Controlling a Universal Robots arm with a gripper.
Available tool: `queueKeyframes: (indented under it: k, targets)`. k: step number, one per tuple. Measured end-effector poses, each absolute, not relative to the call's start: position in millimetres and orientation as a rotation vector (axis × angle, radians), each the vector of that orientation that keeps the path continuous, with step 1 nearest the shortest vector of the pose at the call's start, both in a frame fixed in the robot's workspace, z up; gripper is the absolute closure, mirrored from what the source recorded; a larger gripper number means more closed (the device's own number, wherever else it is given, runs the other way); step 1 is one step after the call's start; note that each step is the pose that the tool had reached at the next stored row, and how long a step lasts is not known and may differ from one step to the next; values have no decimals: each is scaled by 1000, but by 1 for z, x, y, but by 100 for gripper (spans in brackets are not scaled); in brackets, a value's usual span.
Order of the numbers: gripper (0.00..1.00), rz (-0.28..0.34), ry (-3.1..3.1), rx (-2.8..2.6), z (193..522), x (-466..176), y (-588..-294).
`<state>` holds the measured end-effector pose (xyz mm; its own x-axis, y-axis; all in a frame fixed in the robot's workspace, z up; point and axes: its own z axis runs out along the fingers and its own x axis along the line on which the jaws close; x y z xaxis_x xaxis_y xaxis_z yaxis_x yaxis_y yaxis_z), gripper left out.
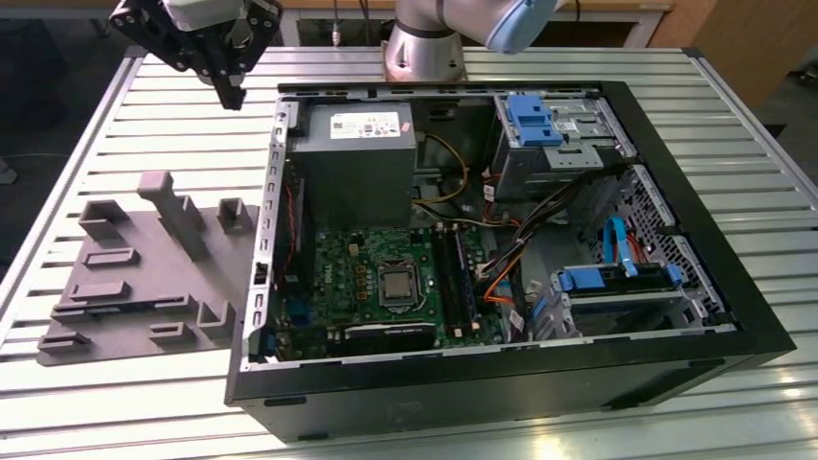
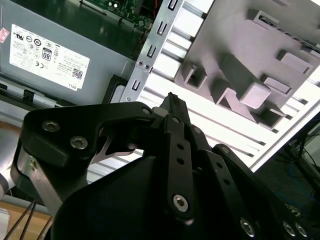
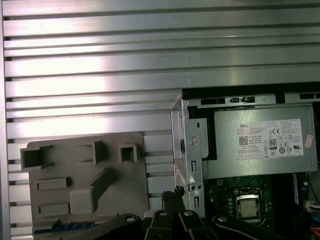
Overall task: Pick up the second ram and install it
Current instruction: 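Reach for the second ram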
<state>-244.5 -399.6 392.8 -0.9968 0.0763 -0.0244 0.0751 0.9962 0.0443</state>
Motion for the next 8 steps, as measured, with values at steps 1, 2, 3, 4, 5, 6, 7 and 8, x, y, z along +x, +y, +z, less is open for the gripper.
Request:
queueKeyframes:
  k: [1,2,3,4,5,6,7,8]
  targets:
    - [89,68,3112,118,393,-245,-400]
    - [89,68,3112,118,393,-246,-400]
    - [89,68,3112,118,393,-247,-400]
    - [89,68,3112,118,393,-248,-400]
    - [89,68,3112,118,393,-248,-400]
    - [89,68,3112,118,392,-249,-400]
    - [89,68,3113,118,392,-250,-400]
    - [89,68,3112,118,392,-250,-400]
